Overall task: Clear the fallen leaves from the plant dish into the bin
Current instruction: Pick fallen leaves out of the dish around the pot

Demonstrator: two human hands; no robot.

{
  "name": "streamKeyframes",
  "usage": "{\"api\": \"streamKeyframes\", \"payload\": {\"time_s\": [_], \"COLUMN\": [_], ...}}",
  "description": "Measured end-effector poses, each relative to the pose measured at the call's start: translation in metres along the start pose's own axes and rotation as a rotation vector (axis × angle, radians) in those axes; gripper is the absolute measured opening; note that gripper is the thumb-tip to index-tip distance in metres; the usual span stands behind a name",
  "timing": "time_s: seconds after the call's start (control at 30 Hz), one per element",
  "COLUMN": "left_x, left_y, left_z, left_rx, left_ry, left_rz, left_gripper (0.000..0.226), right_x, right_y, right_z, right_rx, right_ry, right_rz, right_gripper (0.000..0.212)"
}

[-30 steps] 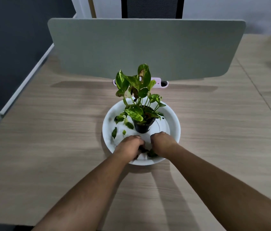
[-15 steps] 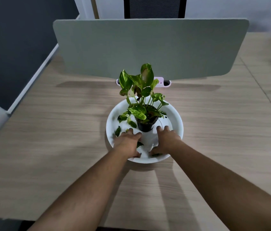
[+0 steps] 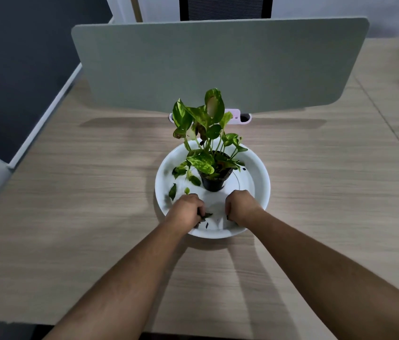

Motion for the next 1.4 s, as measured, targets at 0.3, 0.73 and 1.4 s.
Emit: {"api": "streamKeyframes", "payload": {"time_s": [0.3, 0.73, 1.4], "left_x": [-0.002, 0.026, 0.242], "left_y": [0.021, 0.046, -0.038], "left_z": [-0.01, -0.088, -0.512], "left_rx": [-0.101, -0.356, -0.626], "left_ry": [0.159, 0.398, 1.255], "left_rz": [-0.196, -0.324, -0.5], "left_gripper": [0.02, 0.016, 0.019], "right_x": [0.005, 0.066, 0.384], "right_y": [0.031, 0.003, -0.288], "right_z": [-0.019, -0.053, -0.197], "right_rx": [-0.173, -0.025, 0.475], "right_ry": [0.004, 0.236, 0.749], "right_rz": [0.487, 0.43, 0.142], "right_gripper": [0.025, 0.017, 0.005]}}
Point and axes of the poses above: each hand's wrist, its own z-axis towards the middle knuckle, its own y-axis out of the back of the hand, x = y × z, the point moved 3 cm from there along z, towards the middle knuckle, and after that the axes turned 11 degrees about z, right-handed, at the moved point
